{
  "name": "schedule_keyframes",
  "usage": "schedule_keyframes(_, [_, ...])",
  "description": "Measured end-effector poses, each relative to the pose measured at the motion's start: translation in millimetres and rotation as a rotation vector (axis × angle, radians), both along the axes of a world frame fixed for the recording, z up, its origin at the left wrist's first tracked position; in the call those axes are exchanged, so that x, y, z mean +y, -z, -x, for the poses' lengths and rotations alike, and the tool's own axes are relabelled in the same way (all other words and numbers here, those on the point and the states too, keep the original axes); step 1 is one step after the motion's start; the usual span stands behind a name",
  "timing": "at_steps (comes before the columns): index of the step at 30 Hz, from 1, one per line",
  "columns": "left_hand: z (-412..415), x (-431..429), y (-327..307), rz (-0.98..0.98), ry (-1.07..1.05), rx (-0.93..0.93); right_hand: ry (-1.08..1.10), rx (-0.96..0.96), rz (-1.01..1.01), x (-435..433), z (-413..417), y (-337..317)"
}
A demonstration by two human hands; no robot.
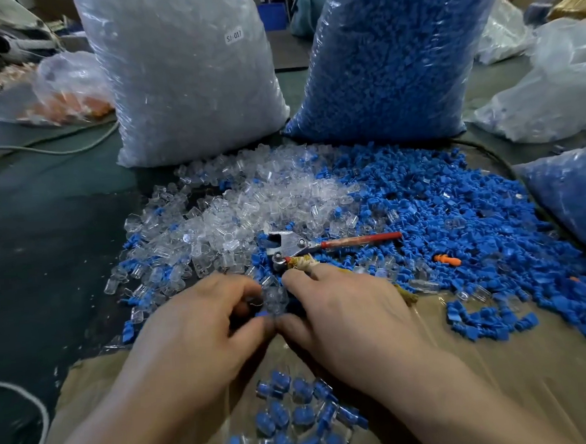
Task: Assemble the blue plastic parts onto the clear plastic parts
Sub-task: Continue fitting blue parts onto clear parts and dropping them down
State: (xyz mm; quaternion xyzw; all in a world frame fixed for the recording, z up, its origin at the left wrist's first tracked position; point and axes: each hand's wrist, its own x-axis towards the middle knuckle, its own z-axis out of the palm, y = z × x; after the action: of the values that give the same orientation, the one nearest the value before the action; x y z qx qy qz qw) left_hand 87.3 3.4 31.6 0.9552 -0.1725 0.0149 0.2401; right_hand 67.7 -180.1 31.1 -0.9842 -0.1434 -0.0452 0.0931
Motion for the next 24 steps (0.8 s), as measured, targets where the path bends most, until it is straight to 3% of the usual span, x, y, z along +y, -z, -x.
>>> schedule_keyframes(10, [0, -11, 8, -0.058, -0.027, 0.010, -0.016, -0.044, -0.019, 0, -2, 7])
schedule_keyframes(14, [1, -15, 12, 0.103, -0.094, -0.004, 0.024, -0.031, -0.144, -2, -1, 1])
schedule_keyframes(20, [0, -15, 22, 0.576, -0.169, 0.053, 0.182, 0.031, -0.661, -9, 2, -7])
schedule_keyframes(24, [2, -22, 21, 0.826, -0.149, 0.109, 0.290, 0.322, -1.165, -10, 1, -11])
